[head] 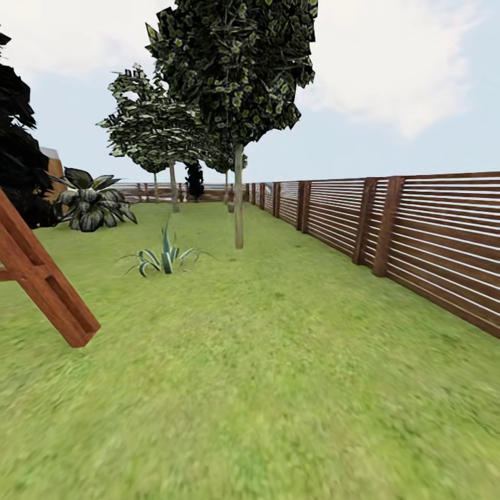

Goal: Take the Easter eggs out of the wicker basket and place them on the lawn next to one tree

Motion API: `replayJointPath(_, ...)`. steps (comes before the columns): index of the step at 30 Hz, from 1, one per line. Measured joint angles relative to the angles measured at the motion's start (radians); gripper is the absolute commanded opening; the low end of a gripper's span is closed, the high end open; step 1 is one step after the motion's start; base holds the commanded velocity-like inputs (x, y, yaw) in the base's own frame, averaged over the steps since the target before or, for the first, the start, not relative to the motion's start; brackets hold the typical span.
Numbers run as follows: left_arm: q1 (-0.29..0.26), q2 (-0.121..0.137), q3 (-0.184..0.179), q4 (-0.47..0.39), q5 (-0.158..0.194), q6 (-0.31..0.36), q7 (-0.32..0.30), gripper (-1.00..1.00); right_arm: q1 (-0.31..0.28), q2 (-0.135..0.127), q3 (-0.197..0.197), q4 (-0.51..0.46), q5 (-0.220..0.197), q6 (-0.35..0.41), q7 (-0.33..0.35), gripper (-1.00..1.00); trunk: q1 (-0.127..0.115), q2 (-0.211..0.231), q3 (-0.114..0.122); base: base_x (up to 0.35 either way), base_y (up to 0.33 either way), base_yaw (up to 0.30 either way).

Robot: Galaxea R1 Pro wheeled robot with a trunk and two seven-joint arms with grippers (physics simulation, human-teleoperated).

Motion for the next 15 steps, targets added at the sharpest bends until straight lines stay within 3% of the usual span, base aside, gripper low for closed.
replayJointPath(15,0.000,0.000,0.000,0.000,0.000,0.000,0.001,1.00,0.000,0.000,0.000,0.000,0.000,0.000,0.000,1.00,0.000,0.000,0.000,0.312,-0.103,0.000)
